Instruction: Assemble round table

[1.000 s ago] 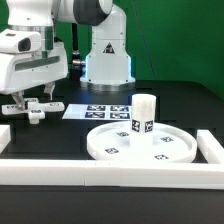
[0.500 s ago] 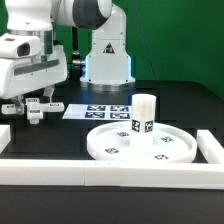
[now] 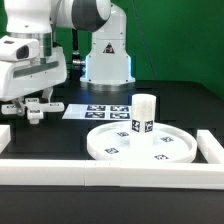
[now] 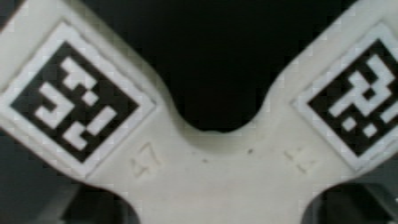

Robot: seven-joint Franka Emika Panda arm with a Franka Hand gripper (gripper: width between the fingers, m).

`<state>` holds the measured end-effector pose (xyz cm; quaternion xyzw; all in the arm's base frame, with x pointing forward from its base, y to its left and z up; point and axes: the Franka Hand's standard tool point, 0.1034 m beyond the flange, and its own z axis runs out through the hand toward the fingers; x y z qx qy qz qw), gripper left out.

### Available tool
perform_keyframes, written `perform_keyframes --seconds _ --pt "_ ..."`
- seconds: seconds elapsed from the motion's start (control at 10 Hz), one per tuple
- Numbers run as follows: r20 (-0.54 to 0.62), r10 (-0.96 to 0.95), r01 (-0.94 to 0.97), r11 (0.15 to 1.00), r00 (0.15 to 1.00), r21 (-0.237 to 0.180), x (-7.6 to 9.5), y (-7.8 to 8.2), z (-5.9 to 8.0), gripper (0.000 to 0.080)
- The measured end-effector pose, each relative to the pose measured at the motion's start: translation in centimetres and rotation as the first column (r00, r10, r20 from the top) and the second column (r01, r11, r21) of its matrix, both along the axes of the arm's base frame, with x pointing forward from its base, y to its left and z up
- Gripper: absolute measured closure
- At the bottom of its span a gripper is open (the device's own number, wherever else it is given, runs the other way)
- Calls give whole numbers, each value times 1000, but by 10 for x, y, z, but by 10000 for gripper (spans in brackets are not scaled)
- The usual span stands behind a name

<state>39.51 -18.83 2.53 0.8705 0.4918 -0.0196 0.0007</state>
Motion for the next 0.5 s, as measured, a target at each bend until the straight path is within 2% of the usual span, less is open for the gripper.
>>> perform_keyframes --seconds 0.1,0.3,0.5 --pt "1 -1 1 1000 1000 0 0 0 1 356" --pt "-10 -23 23 1000 1000 8 1 3 1 356" --pt "-12 -69 70 997 998 16 10 17 7 356"
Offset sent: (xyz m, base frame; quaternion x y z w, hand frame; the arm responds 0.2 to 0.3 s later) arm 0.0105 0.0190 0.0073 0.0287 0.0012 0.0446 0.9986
